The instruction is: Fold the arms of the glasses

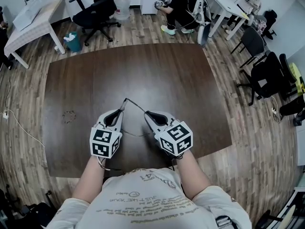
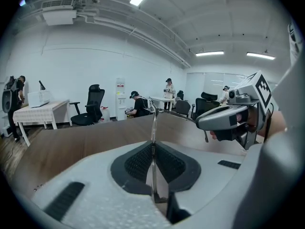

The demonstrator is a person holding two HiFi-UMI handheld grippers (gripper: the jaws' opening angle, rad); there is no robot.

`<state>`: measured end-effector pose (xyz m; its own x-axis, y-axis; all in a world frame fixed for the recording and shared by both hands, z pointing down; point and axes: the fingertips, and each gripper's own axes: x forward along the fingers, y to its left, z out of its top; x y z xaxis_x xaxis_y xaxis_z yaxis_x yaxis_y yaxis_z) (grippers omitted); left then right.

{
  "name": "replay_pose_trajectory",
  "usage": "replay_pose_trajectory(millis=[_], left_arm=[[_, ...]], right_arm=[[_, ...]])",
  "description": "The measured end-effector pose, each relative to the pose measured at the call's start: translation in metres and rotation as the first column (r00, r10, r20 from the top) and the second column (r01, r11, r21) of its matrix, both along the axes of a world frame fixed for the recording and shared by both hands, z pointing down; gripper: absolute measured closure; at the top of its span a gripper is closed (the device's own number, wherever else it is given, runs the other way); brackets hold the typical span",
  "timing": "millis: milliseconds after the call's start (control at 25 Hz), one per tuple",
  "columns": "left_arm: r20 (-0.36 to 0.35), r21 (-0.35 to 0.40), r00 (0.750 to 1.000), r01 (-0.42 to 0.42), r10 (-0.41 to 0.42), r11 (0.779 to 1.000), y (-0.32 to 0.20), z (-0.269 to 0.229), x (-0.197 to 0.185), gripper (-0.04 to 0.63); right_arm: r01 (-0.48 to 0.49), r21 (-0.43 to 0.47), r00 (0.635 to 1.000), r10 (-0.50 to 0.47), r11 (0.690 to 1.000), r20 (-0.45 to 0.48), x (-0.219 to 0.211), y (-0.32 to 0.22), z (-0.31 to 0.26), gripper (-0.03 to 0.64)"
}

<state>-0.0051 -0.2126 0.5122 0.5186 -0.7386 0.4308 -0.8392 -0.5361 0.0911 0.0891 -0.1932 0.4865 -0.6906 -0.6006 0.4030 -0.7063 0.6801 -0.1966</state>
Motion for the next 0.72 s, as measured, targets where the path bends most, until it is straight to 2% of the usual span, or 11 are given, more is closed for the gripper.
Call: replay_pose_trajectory(millis=[720], left_arm=[[0.001, 0.033, 1.000, -0.008, 0.008, 0.999, 0.004, -0.008, 0.007, 0.561]], right_arm=[[0.100, -0.105, 0.995, -0.099, 0.989, 0.019, -0.010, 0.011, 0.016, 0.591]])
